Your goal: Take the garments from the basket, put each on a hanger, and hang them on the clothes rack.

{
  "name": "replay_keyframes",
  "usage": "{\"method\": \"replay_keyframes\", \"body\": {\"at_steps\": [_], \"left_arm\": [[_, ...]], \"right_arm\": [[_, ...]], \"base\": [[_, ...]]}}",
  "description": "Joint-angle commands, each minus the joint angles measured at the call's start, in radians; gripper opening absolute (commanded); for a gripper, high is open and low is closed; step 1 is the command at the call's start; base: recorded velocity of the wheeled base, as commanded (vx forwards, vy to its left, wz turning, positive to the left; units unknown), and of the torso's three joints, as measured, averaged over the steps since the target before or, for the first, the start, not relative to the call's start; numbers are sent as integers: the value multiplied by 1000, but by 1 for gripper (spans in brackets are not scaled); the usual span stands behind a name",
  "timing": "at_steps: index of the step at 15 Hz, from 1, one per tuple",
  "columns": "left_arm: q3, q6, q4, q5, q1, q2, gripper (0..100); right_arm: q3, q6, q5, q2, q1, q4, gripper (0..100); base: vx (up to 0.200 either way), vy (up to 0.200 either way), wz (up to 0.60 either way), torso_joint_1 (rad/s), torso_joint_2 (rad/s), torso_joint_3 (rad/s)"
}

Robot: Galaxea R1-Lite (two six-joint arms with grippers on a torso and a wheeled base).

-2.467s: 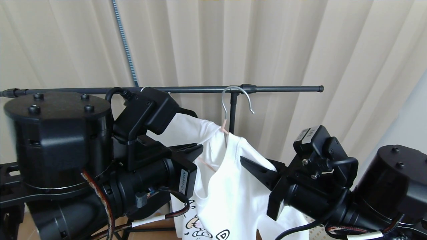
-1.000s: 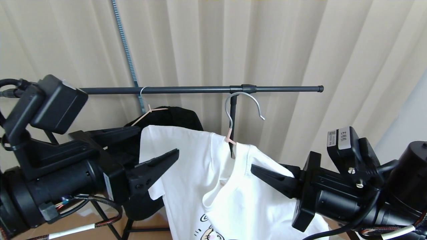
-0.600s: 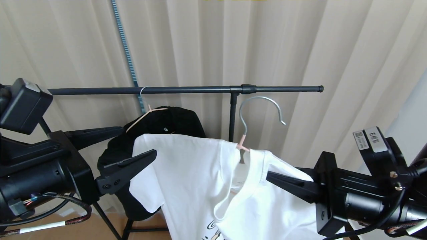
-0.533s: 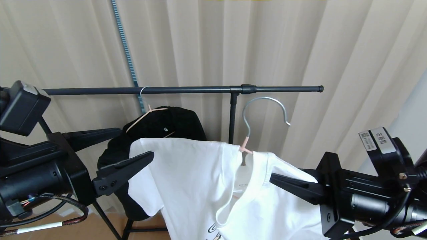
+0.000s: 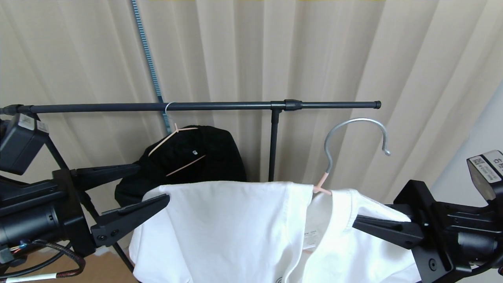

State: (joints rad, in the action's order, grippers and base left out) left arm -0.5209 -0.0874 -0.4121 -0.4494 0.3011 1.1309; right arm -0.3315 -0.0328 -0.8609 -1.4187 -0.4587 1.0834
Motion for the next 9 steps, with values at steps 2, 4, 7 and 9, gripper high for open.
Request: {"method": "replay_keyframes", "body": {"at_steps": [2,4,7,9], "left_arm": [[32,0,-4,0,-5,-3,100],[50,-2,-4,-2,-5,3,100],[71,-2,-4,0,-3,13,100],[76,2,-5,3,-7,49,100]], "right_arm": [[0,19,-10,12,25,1,0],[2,33,-15,23,25,3,0],[3,33,-27,34,25,3,0],[5,33,-30,46,25,0,0]], "base": [[0,0,0,0,0,0],[0,0,0,0,0,0],[0,0,0,0,0,0],[0,0,0,0,0,0]]}}
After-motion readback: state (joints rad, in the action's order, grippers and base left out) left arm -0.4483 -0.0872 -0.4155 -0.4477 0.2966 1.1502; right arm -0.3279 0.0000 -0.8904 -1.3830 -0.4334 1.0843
